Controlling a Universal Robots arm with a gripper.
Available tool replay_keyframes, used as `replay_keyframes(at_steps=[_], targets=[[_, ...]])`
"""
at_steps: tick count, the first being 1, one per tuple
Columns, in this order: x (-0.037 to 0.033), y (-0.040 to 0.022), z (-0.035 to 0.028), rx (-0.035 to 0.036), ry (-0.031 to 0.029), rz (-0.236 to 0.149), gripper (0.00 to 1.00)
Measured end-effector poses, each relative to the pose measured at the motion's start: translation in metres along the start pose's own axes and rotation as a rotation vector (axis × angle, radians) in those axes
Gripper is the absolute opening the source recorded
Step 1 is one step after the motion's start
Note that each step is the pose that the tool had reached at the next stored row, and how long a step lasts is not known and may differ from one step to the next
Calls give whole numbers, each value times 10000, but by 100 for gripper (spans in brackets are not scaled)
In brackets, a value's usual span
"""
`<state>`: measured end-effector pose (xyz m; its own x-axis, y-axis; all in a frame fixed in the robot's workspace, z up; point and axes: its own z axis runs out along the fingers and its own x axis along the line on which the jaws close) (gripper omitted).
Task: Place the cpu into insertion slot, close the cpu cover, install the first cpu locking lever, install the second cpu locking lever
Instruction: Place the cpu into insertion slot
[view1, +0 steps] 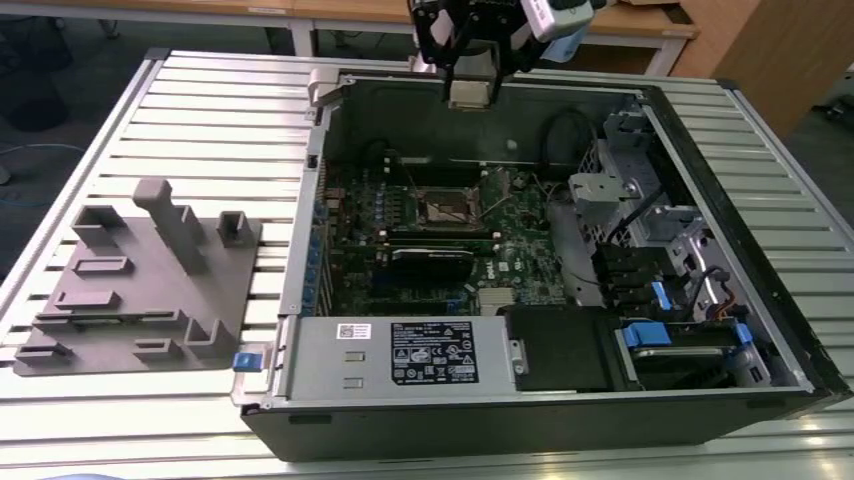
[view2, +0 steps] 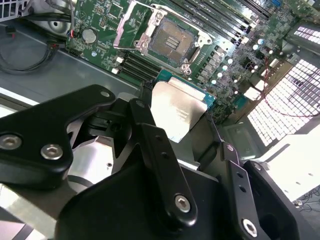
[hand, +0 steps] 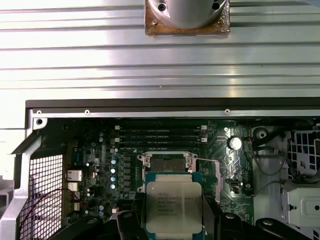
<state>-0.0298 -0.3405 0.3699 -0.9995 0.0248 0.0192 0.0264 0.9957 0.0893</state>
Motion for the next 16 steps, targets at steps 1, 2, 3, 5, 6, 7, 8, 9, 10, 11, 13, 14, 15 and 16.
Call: replay_keyframes(at_steps=[1,2,3,5,6,7,8,9,10,11,13,14,15,16], targets=[[0,-1,7,0,-2,0,54],[0,-1,14,-1,-5,-1,54],[0,-2,23,-1,-8,-1,54],[-1,-4,44,-1,-21,-2,54],[-1,-5,56,-1,-27,-2,54],[-1,-6,67,-1,-32,-3,54],[-1,-7,77,0,-37,-3,54],[-1,-8,88,-1,-45,-4,54],[-1,-9,100,-2,-57,-4,54],[-2,-10,115,-2,-68,-6,54],[-3,-13,148,-4,-90,-8,54],[-3,-15,161,-4,-98,-9,54],[-3,-16,173,-3,-104,-9,54],[-3,-17,184,-2,-110,-10,54]])
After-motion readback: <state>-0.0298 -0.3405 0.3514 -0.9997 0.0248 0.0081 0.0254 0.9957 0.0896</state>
